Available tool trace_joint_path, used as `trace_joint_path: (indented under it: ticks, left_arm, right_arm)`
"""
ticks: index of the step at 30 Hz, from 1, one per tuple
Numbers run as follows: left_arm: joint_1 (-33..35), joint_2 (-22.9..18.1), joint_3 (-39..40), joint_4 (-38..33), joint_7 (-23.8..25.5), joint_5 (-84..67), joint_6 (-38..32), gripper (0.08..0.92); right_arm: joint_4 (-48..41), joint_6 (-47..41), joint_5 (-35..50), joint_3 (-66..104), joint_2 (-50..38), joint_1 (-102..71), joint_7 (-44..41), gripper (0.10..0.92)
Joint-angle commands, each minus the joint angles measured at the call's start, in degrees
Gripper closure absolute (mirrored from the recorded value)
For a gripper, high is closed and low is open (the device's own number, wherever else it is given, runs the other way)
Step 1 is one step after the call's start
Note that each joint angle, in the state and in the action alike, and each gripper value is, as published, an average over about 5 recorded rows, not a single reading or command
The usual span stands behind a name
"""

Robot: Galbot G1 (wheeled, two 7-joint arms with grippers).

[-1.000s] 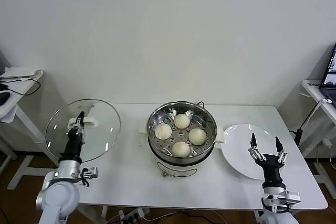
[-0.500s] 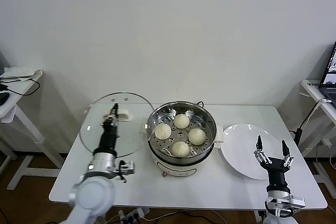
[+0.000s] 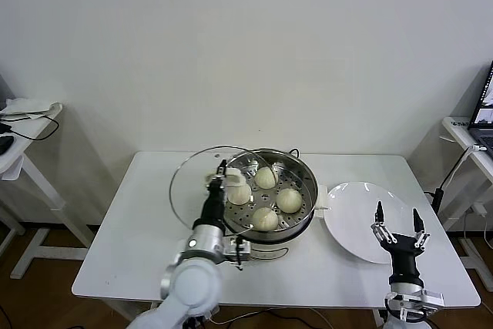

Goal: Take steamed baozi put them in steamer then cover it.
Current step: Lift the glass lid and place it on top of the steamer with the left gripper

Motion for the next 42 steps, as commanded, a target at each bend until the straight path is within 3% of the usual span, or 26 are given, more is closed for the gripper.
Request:
trace_joint_path:
  ticks: [1,22,42]
  left_arm:
    - [-8.9,-3.7,9.0,6.9,1.7,-0.1,3.8,0.812]
    - [-11.9,-12.0,9.2,15.2,-1.1,-1.8,4.9,0.812]
    - [-9.3,-14.7,8.1,18.2,-3.0,2.3,3.1,0.812]
  right_arm:
    - [0.1,0.1,-1.0,0.4,0.8,-0.4,0.1,0.203]
    - [-0.9,0.1,-3.5,0.1,1.7,-0.1,0.6,0.203]
    - [-1.9,0.0,-3.8,-0.1,1.3,0.7,0.6,0.203]
